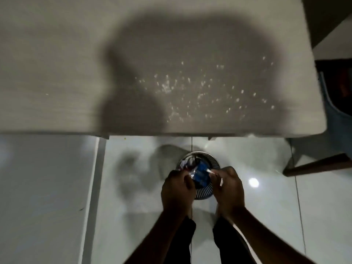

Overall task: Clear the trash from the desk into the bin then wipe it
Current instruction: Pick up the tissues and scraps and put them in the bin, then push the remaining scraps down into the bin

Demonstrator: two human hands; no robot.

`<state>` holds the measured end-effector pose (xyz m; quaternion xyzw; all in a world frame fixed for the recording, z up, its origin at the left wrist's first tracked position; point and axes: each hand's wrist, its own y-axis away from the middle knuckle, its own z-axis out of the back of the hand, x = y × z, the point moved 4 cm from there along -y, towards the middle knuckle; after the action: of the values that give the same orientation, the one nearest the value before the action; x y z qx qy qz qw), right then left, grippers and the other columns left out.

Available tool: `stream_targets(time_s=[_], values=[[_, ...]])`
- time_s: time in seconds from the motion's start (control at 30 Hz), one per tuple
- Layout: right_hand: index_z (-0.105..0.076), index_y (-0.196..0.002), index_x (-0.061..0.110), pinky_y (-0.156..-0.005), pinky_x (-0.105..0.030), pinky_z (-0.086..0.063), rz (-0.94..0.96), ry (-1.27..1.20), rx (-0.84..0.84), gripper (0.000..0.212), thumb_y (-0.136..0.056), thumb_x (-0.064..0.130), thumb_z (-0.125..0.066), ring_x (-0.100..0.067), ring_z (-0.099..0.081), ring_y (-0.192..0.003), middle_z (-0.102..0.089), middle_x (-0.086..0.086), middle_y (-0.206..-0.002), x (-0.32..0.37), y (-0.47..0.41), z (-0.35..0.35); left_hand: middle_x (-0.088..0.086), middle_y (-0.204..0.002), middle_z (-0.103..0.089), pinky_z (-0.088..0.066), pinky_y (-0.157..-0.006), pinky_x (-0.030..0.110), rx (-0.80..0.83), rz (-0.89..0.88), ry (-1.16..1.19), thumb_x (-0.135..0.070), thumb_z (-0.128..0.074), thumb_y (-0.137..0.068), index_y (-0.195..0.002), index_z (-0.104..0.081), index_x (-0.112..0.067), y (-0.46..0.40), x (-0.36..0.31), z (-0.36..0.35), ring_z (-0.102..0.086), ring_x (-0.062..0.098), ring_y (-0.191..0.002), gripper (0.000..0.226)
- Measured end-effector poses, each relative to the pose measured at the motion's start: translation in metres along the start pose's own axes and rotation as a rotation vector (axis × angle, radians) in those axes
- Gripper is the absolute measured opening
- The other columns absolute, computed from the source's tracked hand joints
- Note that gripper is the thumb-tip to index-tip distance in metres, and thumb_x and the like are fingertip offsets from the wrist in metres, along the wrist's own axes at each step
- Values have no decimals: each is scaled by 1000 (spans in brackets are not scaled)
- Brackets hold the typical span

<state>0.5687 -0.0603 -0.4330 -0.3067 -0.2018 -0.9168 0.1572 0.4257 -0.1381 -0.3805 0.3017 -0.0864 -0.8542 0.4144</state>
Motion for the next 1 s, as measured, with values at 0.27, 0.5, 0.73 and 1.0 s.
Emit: stream_targets(time_s=[0.27, 0.5, 0.73, 1.0], values=[[-62, -127, 20, -80, -40, -60, -84, 181, 230, 37, -91, 18, -52, -32, -68, -98, -69, -13, -116, -44, -31, -64, 6, -122, -68, -55, -90, 38, 126, 80, -68, -21, -52, -82, -132, -50, -31, -50, 27, -89, -65, 28, -111, 52], [-67, -129, 12, -91, -40, -59, 179, -49, 64, 36, -93, 14, -64, -30, -70, -110, -70, -13, -126, 73, 16, 54, 7, -91, -76, -59, -70, 28, -326, -255, 78, -14, -56, -83, -99, -73, -10, 29, -8, 70, -72, 22, -80, 24], [-69, -102, 42, -95, -3, -43, 712, -193, -8, 12, -90, 42, -69, 22, -57, -104, -64, 35, -110, 253, 29, 219, -13, -67, -59, -39, -64, 4, -697, -608, 260, -13, -50, -75, -67, -61, -25, 48, -97, 278, -53, -3, -62, 19], [-61, -129, 23, -96, -40, -52, 501, 238, -209, 40, -89, 22, -64, -32, -61, -117, -57, -13, -136, 341, -193, 316, 15, -117, -63, -47, -93, 38, -545, -566, -48, -18, -48, -91, -119, -60, -11, -149, -247, 355, -60, 32, -107, 31]])
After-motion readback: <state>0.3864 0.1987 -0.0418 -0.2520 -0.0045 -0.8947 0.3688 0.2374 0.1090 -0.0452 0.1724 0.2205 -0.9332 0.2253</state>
